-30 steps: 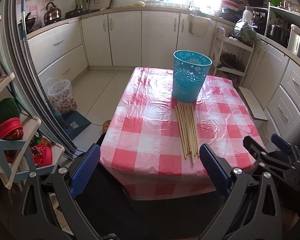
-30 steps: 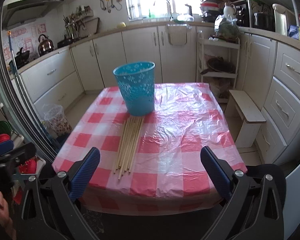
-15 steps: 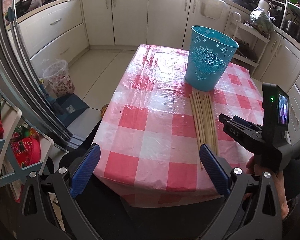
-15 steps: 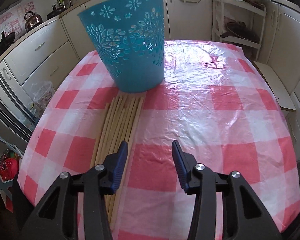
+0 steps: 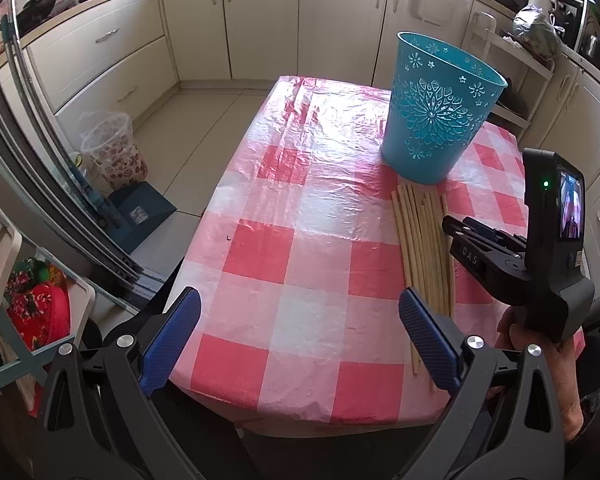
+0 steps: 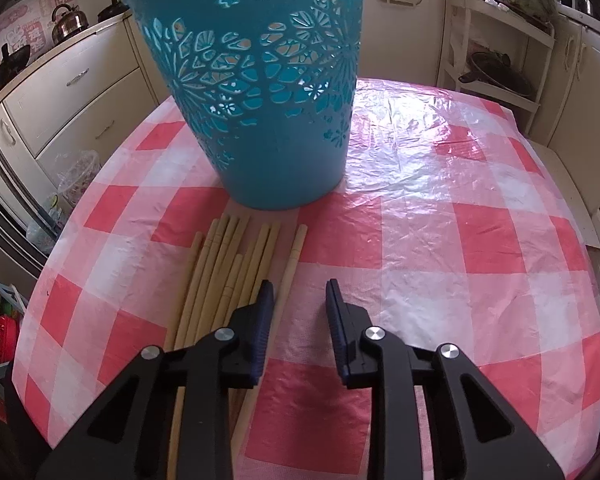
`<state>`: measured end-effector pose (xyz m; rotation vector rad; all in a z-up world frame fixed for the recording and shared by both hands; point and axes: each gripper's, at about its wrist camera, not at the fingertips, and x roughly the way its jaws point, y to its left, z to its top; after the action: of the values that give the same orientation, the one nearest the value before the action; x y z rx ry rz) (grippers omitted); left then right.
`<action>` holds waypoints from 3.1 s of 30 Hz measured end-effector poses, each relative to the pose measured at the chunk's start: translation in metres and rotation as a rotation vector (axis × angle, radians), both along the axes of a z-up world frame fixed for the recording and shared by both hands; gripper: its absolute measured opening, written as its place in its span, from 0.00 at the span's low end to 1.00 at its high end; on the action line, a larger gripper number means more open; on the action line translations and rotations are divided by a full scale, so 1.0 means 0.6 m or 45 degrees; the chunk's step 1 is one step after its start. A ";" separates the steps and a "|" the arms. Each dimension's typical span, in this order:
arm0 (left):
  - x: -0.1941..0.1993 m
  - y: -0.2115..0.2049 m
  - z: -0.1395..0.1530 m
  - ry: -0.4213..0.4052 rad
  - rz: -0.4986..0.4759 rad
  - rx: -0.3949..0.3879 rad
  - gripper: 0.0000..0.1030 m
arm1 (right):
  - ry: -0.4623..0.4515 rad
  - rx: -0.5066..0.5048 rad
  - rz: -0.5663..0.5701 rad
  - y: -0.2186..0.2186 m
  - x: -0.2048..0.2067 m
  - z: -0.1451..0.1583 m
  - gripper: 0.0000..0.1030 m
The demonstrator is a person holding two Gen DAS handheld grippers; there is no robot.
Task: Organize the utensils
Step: 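Reach the left gripper to the stick bundle and grasp one wooden stick, then lift the stick with the left gripper and drop it into the teal basket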
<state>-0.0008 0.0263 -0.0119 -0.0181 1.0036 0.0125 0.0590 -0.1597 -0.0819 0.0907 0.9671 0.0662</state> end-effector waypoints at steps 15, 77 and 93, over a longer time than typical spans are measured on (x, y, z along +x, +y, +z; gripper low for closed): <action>0.133 -0.077 -0.081 0.090 -0.076 0.065 0.92 | 0.027 0.067 0.167 -0.062 -0.012 -0.006 0.13; 0.391 -0.171 0.183 -0.716 -0.136 -0.308 0.05 | 0.015 0.250 0.168 -0.099 -0.018 -0.011 0.17; 0.281 -0.073 0.137 -0.575 -0.053 -0.159 0.75 | 0.013 0.161 0.189 -0.087 -0.022 -0.010 0.14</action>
<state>0.1677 -0.0174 0.0702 -0.1096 0.5522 -0.0893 0.0458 -0.2121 -0.0876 0.1355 0.9782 0.2640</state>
